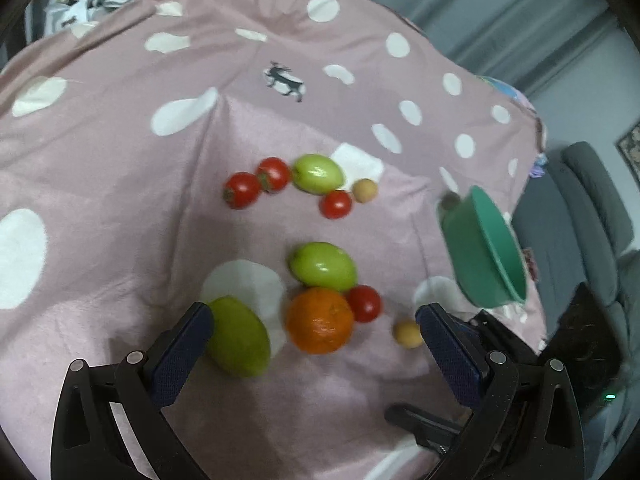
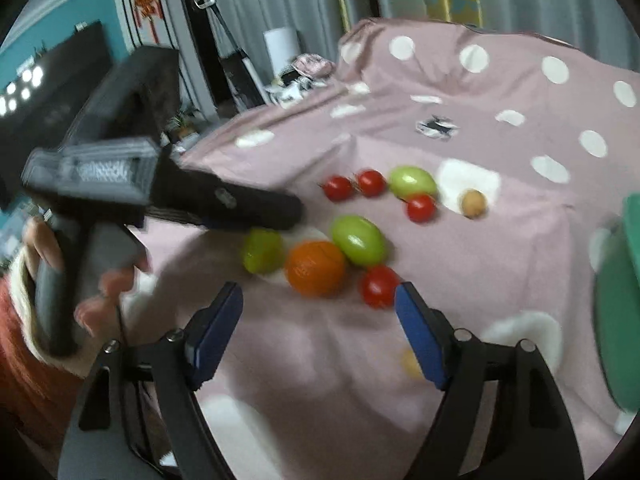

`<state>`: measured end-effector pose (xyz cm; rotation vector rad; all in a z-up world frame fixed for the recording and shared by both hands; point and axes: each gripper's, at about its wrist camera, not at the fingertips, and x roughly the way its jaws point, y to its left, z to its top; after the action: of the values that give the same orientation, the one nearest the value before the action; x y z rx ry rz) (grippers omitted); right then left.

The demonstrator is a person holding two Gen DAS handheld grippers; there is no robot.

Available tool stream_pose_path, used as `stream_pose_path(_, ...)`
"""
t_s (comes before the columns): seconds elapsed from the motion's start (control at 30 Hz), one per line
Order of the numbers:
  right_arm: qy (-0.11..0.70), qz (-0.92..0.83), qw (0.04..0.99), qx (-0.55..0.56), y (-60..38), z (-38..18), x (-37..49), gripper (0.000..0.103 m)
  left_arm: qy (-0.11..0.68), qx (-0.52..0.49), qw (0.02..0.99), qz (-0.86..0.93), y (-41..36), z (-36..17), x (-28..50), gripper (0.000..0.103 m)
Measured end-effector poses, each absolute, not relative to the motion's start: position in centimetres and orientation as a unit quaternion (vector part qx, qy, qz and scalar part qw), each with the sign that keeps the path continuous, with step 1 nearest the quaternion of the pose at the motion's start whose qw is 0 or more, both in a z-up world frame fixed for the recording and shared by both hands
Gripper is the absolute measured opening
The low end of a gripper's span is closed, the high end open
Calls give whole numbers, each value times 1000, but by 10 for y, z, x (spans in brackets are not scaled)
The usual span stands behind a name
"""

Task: Organize fruits
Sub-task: 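Move the left gripper back over the remaining fruits, then grasp the next green plum with the left gripper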

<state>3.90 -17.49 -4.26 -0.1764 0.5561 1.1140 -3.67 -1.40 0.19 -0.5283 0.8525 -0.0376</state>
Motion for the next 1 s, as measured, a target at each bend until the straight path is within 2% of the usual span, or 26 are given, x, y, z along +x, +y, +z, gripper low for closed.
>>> stream_pose_path(0.23, 258, 571, 774, -85, -132, -42, 21, 76, 421, -317, 849, -39, 8, -8, -42, 102)
stream_pose_path(0.4, 262, 575, 769, -99, -106, -45, 16, 70, 429, -316, 845, -42, 7, -7, -41, 102)
stream_pose_path(0.53, 280, 550, 782, -82, -93, -47, 24, 56, 442, -288, 849, -25, -1, -8, -36, 102)
stream_pose_path(0.6, 293, 548, 781, -56, -91, -44, 30, 55, 444, -270, 854, -14, -4, -9, -35, 100)
stream_pose_path(0.67, 301, 546, 781, -46, -89, -44, 33, 50, 441, -265, 858, 3, -2, -9, -36, 92)
stream_pose_path(0.73, 296, 538, 787, -60, -83, -44, 29, 48, 437, -287, 853, -5, 5, -12, -36, 86)
stream_pose_path(0.77, 294, 533, 790, -70, -79, -43, 27, 48, 437, -296, 850, -2, 10, -12, -37, 78)
stream_pose_path(0.83, 292, 524, 795, -94, -70, -42, 21, 48, 438, -315, 842, 7, 20, -14, -39, 68)
stream_pose_path(1.0, 288, 487, 810, -152, -58, -41, 8, 47, 445, -319, 837, 7, 22, -13, -38, 65)
